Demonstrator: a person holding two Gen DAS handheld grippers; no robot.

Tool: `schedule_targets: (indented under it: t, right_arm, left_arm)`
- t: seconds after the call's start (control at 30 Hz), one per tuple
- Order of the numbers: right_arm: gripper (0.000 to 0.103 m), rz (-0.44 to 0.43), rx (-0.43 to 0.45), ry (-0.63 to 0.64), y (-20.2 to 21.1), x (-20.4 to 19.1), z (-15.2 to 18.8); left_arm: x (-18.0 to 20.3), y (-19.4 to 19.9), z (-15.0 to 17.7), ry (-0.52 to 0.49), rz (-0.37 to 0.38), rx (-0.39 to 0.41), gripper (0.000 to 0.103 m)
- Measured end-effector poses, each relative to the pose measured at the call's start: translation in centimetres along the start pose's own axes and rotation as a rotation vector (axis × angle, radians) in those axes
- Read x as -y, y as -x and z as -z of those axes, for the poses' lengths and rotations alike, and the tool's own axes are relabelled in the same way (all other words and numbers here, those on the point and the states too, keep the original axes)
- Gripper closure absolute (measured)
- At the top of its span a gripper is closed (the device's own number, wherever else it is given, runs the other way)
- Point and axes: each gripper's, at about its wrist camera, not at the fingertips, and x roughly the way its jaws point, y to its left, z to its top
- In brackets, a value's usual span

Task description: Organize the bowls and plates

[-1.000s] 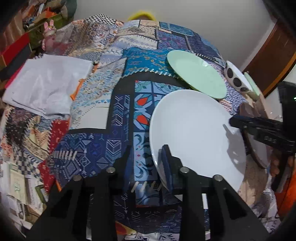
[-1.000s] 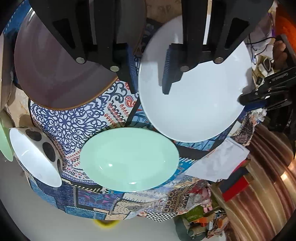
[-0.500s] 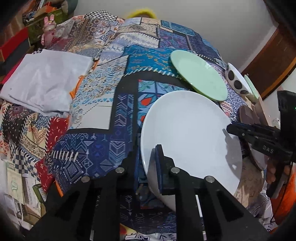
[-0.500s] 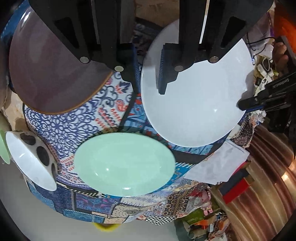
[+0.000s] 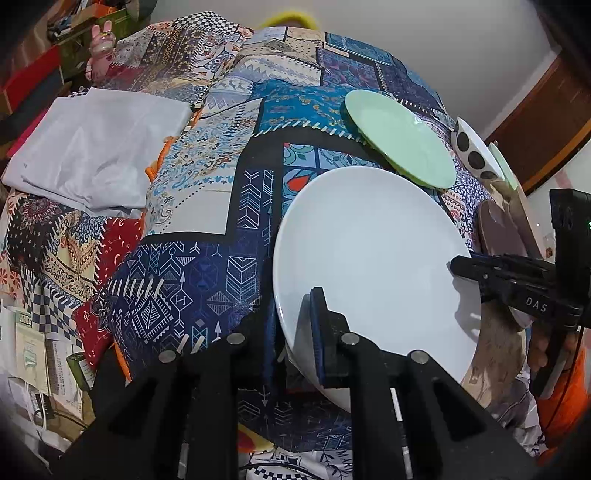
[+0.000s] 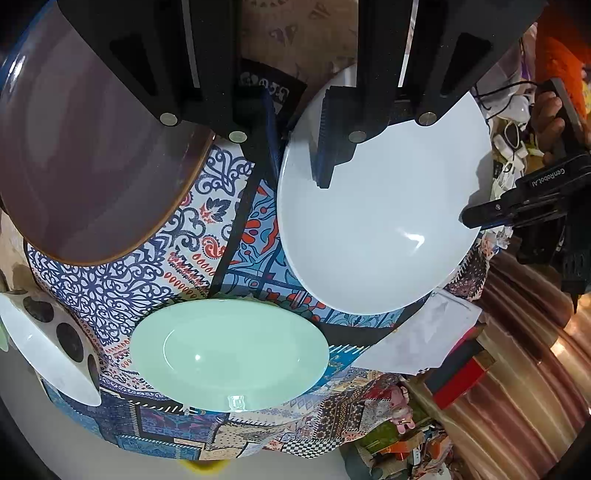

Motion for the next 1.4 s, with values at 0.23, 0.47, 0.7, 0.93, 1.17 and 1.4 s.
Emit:
schedule_targets:
  t: [0.23,0.47,0.7,0.93,1.17,1.4]
  right_arm:
    - [0.079,0.012,0.007,0.024,-0.3,-0.7,0.0]
    - [0.083,0.017,0.045,0.023,0.7,-0.6,0.0]
    - [0.083,0.005,0.073,0.006,1.9,-0.4,-0.1]
    - [0.083,0.019,0.118,-0.011,3.8,0.6,0.0]
    - [0.083,0.036,0.16,-0.042,5.9,2.3,0.6]
    - [0.083,0.051,0.189,-0.073,7.9,4.3,1.5]
  left_arm:
    - [0.6,-0.4,0.0,-0.032,-0.012,-0.014,0.077]
    - [0.6,0.1,-0.2,-0.006,-0.02,-0.013,0.077]
    - [2.0,1.3,-0.4,-0.026,-0.037,0.021,0.077]
    - [3.9,1.7,-1.2,-0.041,-0.017,0.036,0.077]
    - [6.5,1.9,-2.1,-0.075,0.0,0.057,0.077]
    - [9.8,1.7,-2.6,-0.128,0.01,0.058,0.077]
